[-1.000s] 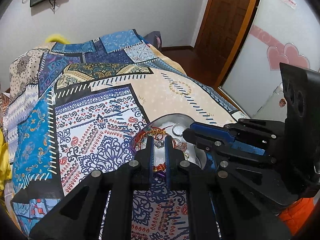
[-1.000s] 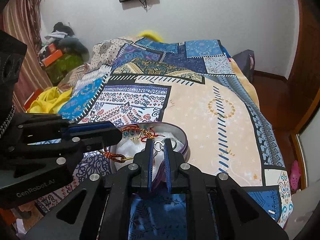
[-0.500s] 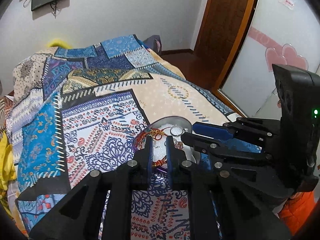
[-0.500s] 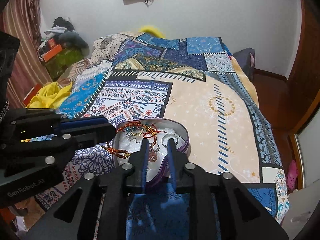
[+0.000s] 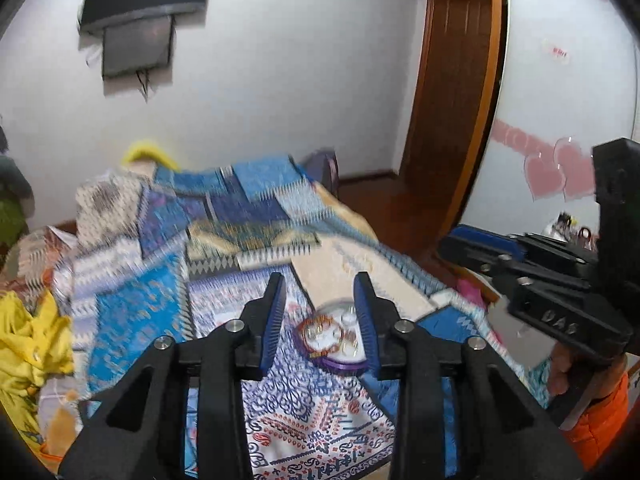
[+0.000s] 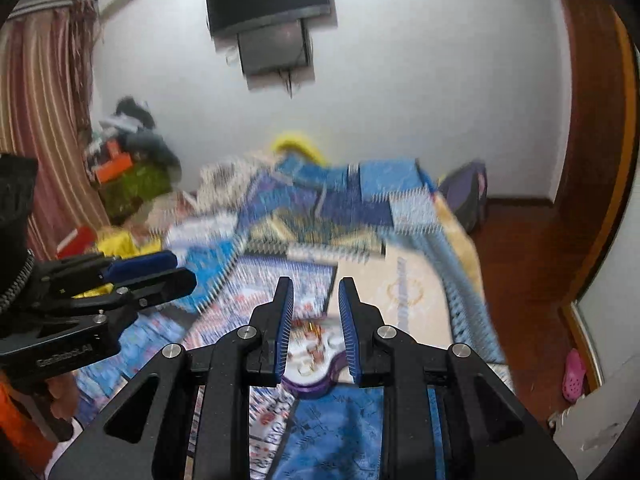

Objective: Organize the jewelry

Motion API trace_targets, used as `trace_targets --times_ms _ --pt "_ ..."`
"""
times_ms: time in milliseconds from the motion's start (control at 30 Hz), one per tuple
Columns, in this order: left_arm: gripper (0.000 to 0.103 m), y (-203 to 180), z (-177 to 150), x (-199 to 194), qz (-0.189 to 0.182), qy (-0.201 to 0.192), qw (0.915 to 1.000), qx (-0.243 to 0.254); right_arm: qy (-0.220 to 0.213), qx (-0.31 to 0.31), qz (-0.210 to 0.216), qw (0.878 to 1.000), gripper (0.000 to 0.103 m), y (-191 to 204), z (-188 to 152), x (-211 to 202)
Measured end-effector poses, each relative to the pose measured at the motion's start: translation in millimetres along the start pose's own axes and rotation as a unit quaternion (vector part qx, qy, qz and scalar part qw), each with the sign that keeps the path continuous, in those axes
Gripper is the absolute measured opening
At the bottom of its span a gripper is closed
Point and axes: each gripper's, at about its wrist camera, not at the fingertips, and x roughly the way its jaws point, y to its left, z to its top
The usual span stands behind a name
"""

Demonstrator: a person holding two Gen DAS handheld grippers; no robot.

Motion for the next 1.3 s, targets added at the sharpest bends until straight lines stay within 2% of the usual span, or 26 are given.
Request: trace_targets --times_ms 133,267,333,433,500,600,667,800,933,1300 --pt "0.042 -10 13 -49 0.013 -0.069 0.9975 0.010 -0.069 -0.011 -0.004 0.998 0.021 16 14 -45" --pt "0.049 -25 17 -98 0.032 -0.138 0.9897 0.022 -0.134 -0.022 -0.010 0.991 0.021 35 20 -89" --pt "0.053 -32 16 -116 0.041 -0.165 0.9851 0.027 -0.155 -0.022 -0.012 0.988 0.021 41 19 -102" --pt "0.064 -41 12 -137 0.050 -0.192 0.9797 0.027 -0.176 -0.023 -0.018 0.984 0.024 50 16 -117" --pt "0.072 -45 8 -145 0.052 -0.198 0.9785 0.027 -0.183 -0.024 -0.029 0.982 0.047 55 12 -119" --pt "0.084 -49 0 -152 0.063 -0.204 0.9766 0.027 -0.199 -0.020 -0.053 0.978 0.071 59 5 -124" --pt "0.093 -50 -5 -154 0.071 -0.208 0.9753 0.021 -0.207 -0.014 -0.070 0.976 0.082 61 1 -127" --pt "0.096 -50 -14 -160 0.069 -0.206 0.9761 0.004 -0.217 -0.002 -0.097 0.971 0.101 63 -3 -133" --pt "0.097 -50 -19 -165 0.074 -0.207 0.9754 0.001 -0.217 -0.003 -0.110 0.970 0.102 66 -5 -137" --pt "0.099 -52 -26 -167 0.077 -0.205 0.9757 0.001 -0.202 -0.018 -0.110 0.973 0.102 67 -17 -143"
